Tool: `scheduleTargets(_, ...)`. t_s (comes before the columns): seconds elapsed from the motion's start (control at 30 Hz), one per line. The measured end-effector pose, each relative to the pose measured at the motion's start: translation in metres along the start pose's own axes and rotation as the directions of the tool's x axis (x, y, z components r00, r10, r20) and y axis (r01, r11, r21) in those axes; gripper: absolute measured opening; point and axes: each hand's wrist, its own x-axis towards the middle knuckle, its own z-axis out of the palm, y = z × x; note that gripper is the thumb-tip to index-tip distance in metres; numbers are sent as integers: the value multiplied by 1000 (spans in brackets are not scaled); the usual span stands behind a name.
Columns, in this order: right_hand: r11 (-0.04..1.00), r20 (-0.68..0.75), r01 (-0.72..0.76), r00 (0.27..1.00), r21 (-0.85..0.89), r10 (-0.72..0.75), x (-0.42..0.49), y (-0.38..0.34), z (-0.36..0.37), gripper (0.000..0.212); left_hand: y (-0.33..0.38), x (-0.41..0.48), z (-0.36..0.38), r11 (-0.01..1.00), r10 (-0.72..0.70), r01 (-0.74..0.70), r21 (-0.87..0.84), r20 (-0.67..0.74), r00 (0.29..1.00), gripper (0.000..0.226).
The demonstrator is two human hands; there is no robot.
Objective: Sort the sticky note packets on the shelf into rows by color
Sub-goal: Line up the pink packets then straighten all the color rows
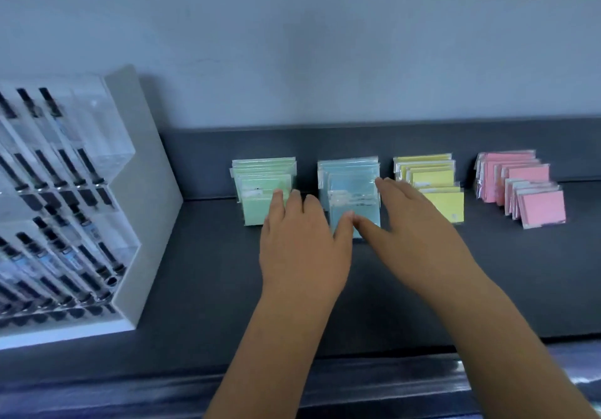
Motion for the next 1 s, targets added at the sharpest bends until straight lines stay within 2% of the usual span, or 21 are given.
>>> scheduleTargets(0.23, 998, 17, 61, 998, 14, -61, -2, 34, -23, 51, 42, -8, 22, 997, 27, -32, -77, -69, 997, 57)
scheduleTargets(0.43, 999, -18, 48, 999, 20, -47, 10, 55, -31, 60, 56, 4, 24, 994, 11, -20, -111, -79, 997, 51)
scheduleTargets(0.57, 998, 16, 17, 1000, 61, -18, 15, 67, -39, 65, 66, 10, 23, 988, -14, 7, -156, -43, 999, 50)
scheduleTargets(0.73, 999, 152, 8, 988, 41, -14, 27, 69, -38, 45, 66, 15, 30, 985, -47, 48, -167, 7, 999, 40)
scheduleTargets(0.87, 997, 226, 77, 971, 8, -77, 40, 64, -29, 21, 57, 19, 35, 986, -109, 106, -129, -12, 994, 38)
scheduleTargets(1.0, 995, 260, 94, 962, -14, -87, 51, 64, -19, 17, 56, 23, 33, 972, -214, 211, -100, -19, 977, 20)
